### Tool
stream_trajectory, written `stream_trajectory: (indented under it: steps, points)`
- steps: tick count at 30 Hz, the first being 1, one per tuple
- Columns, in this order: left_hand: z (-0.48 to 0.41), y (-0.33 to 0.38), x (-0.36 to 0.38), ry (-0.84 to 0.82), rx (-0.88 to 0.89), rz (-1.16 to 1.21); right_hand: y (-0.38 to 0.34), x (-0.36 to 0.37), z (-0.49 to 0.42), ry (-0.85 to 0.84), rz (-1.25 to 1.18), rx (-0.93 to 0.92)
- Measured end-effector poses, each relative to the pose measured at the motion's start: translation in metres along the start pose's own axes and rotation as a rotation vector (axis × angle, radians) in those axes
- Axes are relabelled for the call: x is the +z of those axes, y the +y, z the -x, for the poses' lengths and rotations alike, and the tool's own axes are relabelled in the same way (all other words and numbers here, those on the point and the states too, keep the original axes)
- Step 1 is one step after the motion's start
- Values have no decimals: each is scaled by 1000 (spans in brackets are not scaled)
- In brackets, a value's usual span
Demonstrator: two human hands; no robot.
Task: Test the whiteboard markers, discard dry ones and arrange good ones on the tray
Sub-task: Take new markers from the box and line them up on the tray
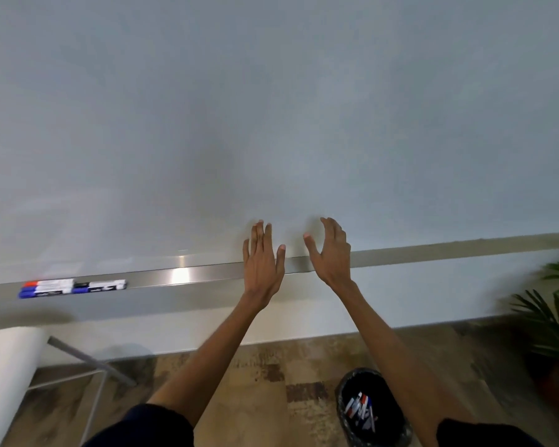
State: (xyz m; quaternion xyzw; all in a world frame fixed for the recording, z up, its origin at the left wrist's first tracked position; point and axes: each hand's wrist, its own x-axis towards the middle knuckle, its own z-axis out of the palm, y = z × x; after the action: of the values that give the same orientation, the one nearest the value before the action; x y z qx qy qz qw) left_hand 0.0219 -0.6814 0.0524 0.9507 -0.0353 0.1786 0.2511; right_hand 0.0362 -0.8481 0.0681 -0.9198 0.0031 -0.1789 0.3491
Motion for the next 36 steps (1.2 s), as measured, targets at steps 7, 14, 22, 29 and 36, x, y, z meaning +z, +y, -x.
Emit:
stream_trajectory:
  steps: [7,14,22,29,36]
  points:
    - [10,-58,-62,68,-54,-15,-74,38,4,-13,4,-72]
    - [48,-146,-133,130,-149,-42,-167,107,40,-109,-56,-136]
    - [109,-267,-219,202,-308,-75,-278,202,103,-263,-159,-216]
    - [156,-343,-272,216,-444,-127,-356,263,149,-394,-225,-281]
    - [178,-390,-290,213,-564,-72,-394,312,160,-481,-209,-315]
